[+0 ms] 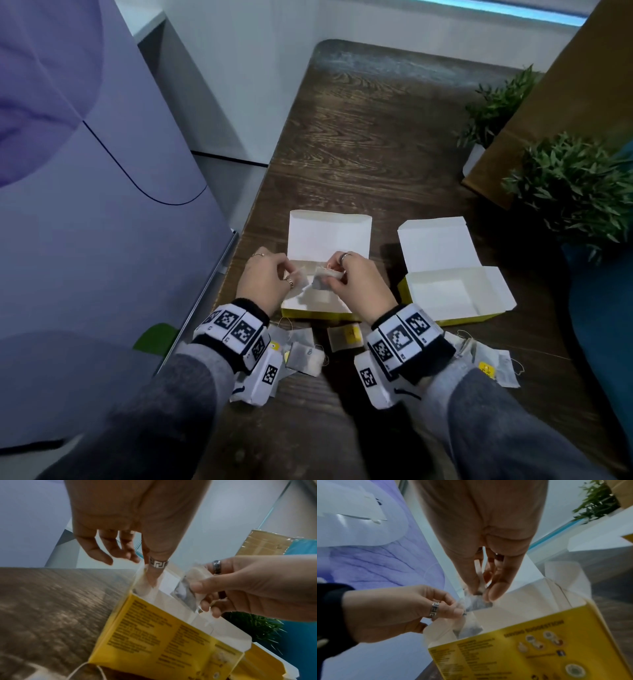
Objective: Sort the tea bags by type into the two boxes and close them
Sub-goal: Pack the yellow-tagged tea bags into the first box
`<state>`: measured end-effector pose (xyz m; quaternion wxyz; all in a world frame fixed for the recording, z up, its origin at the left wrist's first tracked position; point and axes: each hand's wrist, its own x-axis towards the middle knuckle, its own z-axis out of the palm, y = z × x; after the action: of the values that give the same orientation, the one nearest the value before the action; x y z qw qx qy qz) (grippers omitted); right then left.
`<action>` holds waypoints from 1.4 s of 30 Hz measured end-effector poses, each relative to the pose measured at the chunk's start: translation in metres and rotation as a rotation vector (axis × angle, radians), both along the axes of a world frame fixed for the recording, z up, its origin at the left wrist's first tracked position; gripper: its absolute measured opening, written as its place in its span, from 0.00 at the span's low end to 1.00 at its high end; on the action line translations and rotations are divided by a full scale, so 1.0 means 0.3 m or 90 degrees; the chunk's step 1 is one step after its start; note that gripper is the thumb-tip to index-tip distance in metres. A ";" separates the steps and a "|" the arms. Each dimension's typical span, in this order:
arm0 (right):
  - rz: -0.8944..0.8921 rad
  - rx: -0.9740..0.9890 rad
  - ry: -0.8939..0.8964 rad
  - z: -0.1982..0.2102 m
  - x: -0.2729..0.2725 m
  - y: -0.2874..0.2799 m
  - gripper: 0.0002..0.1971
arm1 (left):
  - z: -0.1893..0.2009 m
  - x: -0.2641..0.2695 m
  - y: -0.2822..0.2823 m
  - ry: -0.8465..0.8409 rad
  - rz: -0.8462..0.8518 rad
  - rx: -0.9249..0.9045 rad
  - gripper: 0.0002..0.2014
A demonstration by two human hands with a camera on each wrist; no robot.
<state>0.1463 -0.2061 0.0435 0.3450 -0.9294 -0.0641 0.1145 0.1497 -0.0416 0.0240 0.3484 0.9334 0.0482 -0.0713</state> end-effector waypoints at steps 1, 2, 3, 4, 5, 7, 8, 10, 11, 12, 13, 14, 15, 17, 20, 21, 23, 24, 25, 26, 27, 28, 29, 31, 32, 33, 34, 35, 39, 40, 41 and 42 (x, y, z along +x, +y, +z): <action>-0.007 0.002 0.017 -0.006 0.006 -0.001 0.03 | 0.003 -0.007 0.004 -0.003 -0.009 -0.006 0.03; -0.013 0.004 0.027 -0.010 0.009 -0.003 0.02 | 0.007 -0.016 0.009 -0.002 -0.017 -0.008 0.04; -0.018 0.000 0.031 -0.013 0.009 -0.007 0.02 | 0.011 -0.023 0.013 0.001 -0.024 -0.001 0.07; -0.024 -0.007 0.029 -0.017 0.008 -0.011 0.03 | 0.012 -0.027 0.017 0.004 -0.033 0.018 0.10; -0.033 -0.014 0.027 -0.020 0.008 -0.015 0.04 | 0.012 -0.029 0.017 0.004 -0.050 0.047 0.12; -0.050 -0.020 0.032 -0.027 0.008 -0.016 0.06 | 0.007 -0.027 0.014 -0.006 -0.106 0.114 0.12; -0.053 -0.017 0.042 -0.034 0.010 -0.013 0.08 | 0.005 -0.024 0.011 -0.016 -0.145 0.147 0.11; -0.046 -0.024 0.063 -0.052 0.018 0.001 0.09 | 0.003 -0.013 0.006 -0.063 -0.224 0.226 0.09; -0.038 -0.034 0.075 -0.062 0.022 0.011 0.08 | 0.007 -0.007 0.006 -0.103 -0.259 0.264 0.08; -0.031 -0.046 0.083 -0.071 0.025 0.021 0.06 | 0.009 -0.003 0.008 -0.149 -0.296 0.307 0.06; -0.025 -0.057 0.088 -0.080 0.027 0.030 0.05 | 0.009 -0.001 0.009 -0.189 -0.321 0.349 0.05; -0.021 -0.064 0.090 -0.091 0.029 0.039 0.05 | 0.008 -0.003 0.011 -0.210 -0.337 0.385 0.04; -0.019 -0.068 0.091 -0.099 0.029 0.048 0.05 | 0.013 -0.003 0.012 -0.213 -0.333 0.407 0.05; -0.019 -0.070 0.088 -0.112 0.028 0.068 0.04 | 0.010 -0.008 0.011 -0.187 -0.303 0.384 0.12; -0.025 -0.055 0.090 -0.132 0.029 0.096 0.08 | 0.002 -0.006 0.012 -0.116 -0.230 0.275 0.12; -0.029 -0.043 0.096 -0.135 0.028 0.103 0.08 | -0.005 -0.002 0.015 -0.098 -0.218 0.238 0.08; -0.035 -0.011 0.106 -0.146 0.022 0.114 0.07 | -0.029 0.010 0.025 -0.069 -0.208 0.137 0.03; -0.038 0.009 0.112 -0.152 0.017 0.116 0.08 | -0.041 0.014 0.029 -0.060 -0.202 0.074 0.08; -0.037 0.027 0.118 -0.154 0.011 0.118 0.09 | -0.053 0.016 0.032 -0.058 -0.186 0.013 0.12; -0.030 0.045 0.121 -0.157 0.005 0.118 0.10 | -0.059 0.017 0.033 -0.053 -0.156 -0.027 0.15; -0.023 0.058 0.125 -0.158 0.000 0.119 0.10 | -0.067 0.016 0.034 -0.047 -0.126 -0.050 0.18; -0.017 0.069 0.126 -0.158 -0.005 0.120 0.09 | -0.070 0.014 0.034 -0.029 -0.097 -0.060 0.20; -0.013 0.079 0.127 -0.158 -0.007 0.121 0.08 | -0.078 0.011 0.034 -0.021 -0.076 -0.067 0.23; -0.009 0.099 0.125 -0.165 -0.007 0.123 0.04 | -0.086 0.006 0.031 0.006 -0.045 -0.079 0.25; -0.005 0.107 0.129 -0.169 -0.007 0.123 0.03 | -0.085 0.003 0.030 0.021 -0.028 -0.089 0.24; 0.000 0.114 0.139 -0.169 -0.008 0.122 0.04 | -0.082 0.000 0.027 0.028 -0.013 -0.102 0.24; 0.008 0.120 0.150 -0.169 -0.008 0.121 0.07 | -0.077 -0.004 0.024 0.037 0.002 -0.109 0.23; 0.019 0.124 0.161 -0.167 -0.009 0.119 0.11 | -0.071 -0.006 0.020 0.046 0.015 -0.113 0.21; 0.057 0.128 0.173 -0.159 -0.010 0.111 0.19 | -0.054 -0.009 0.008 0.087 0.038 -0.129 0.13; 0.063 0.126 0.172 -0.164 -0.009 0.108 0.20 | -0.056 -0.008 0.010 0.093 0.045 -0.125 0.13; 0.066 0.127 0.178 -0.167 -0.008 0.105 0.20 | -0.059 -0.006 0.014 0.093 0.056 -0.119 0.13; 0.071 0.129 0.185 -0.168 -0.009 0.102 0.21 | -0.061 -0.005 0.019 0.095 0.066 -0.115 0.14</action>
<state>0.1435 -0.1754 -0.0068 0.4354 -0.8586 -0.0761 0.2598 0.1481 -0.0358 0.0055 0.4301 0.8864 0.1156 -0.1261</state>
